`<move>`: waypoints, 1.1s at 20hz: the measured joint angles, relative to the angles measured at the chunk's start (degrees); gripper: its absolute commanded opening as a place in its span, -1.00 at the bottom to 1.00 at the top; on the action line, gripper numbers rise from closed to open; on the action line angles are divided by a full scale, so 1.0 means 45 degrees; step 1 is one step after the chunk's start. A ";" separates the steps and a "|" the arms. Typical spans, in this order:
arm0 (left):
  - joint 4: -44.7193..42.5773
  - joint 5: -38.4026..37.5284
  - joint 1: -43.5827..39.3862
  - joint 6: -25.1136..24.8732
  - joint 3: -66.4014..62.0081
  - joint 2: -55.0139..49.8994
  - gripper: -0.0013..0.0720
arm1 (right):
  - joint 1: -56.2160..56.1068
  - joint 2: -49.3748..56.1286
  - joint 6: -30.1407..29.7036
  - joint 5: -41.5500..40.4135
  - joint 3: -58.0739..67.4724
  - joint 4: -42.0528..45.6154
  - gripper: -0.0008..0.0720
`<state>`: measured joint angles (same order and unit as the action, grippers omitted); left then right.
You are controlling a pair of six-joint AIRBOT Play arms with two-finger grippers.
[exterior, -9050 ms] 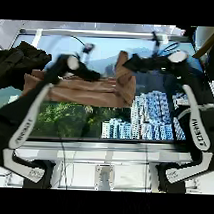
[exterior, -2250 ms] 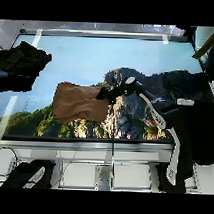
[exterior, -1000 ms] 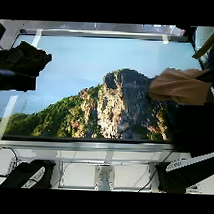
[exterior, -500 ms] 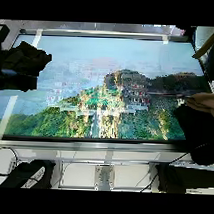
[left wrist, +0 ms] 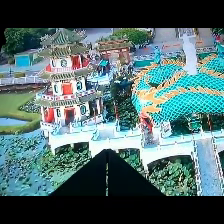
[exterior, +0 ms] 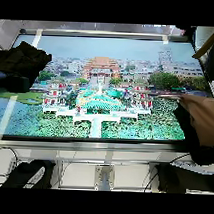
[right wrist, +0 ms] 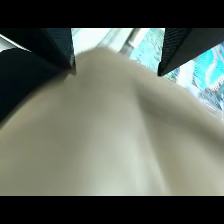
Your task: Fold the clothes and pants, and hang the long-sleeved shirts on hangers.
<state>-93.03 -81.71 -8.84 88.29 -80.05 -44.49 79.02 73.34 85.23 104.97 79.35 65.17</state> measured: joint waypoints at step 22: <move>0.0024 -0.0243 0.0000 0.0296 0.0000 0.0151 -0.94 | -1.4591 -0.1054 -0.1724 -0.1326 0.3643 -0.1894 -0.88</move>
<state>-92.92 -82.81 -8.84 89.62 -80.05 -43.81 13.37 68.60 77.47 99.00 95.74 56.64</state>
